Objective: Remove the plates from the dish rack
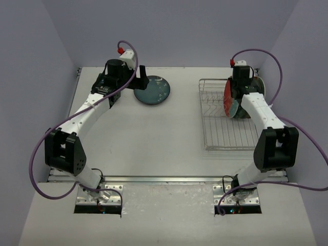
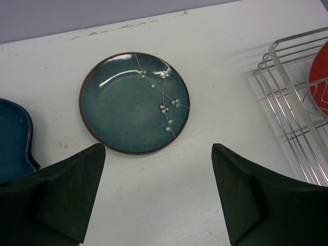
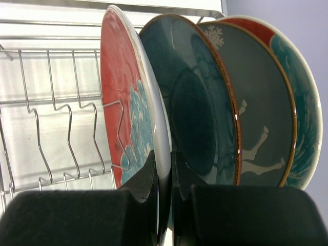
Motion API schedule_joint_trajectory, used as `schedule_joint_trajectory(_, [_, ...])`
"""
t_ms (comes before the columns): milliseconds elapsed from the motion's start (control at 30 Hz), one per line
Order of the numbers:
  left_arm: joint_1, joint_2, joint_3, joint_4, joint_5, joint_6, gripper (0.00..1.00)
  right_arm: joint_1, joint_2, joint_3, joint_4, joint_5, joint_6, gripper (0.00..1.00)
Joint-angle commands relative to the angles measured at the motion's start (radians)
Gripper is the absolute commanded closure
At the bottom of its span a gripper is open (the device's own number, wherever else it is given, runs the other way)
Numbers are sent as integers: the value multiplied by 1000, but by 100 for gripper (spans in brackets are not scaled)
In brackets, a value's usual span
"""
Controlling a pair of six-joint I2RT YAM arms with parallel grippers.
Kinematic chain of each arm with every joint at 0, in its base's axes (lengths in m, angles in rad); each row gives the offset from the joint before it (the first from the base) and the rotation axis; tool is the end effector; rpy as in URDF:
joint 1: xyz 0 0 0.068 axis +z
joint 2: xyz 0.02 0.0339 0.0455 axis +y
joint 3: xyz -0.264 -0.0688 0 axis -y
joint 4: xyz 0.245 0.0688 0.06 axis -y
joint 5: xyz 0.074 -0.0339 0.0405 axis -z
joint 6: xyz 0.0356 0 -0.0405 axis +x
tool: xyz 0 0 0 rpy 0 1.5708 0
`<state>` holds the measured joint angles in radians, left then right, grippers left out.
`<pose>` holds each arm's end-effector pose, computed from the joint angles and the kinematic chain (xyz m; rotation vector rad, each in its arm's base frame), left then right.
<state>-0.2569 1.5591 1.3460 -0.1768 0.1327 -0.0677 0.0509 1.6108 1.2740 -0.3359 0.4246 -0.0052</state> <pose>0.3568 -0.0986 0.3428 0.2735 1.9538 -0.3427 0.3651 0.0039 0.2866 0.1666 2.2042 -0.4496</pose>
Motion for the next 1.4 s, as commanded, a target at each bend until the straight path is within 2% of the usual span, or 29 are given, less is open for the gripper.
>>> schedule_joint_trajectory(0, [-5,12,40,18,-7,-16,11,14,-49,85,3,-47,14,100])
schedule_joint_trajectory(67, [-4,15,49,16,-14,-23,1,14,-64,122,-19,-45,13,100])
schedule_joint_trajectory(100, [-5,16,51,16,-17,-23,0,14,-71,132,-32,-48,13,100])
schedule_joint_trajectory(567, [-4,10,79,15,-38,-27,0,15,-177,251,-61,-57,14,100])
schedule_joint_trajectory(733, [-3,9,73,26,-12,-45,0,14,-219,284,-92,-113,25,100])
schedule_joint_trajectory(833, [4,3,63,41,69,-63,0,14,-254,307,-135,-220,83,100])
schedule_joint_trajectory(933, [10,-12,17,85,300,-109,2,14,-279,306,-160,-375,153,100])
schedule_joint_trajectory(1133, [4,-14,-91,246,651,-281,8,15,-286,275,-152,-836,313,100])
schedule_joint_trajectory(1233, [-16,-3,-120,282,732,-321,11,16,-264,259,-119,-1045,390,100])
schedule_joint_trajectory(1367, [-34,5,-161,329,798,-366,13,27,-242,213,-60,-1180,466,100])
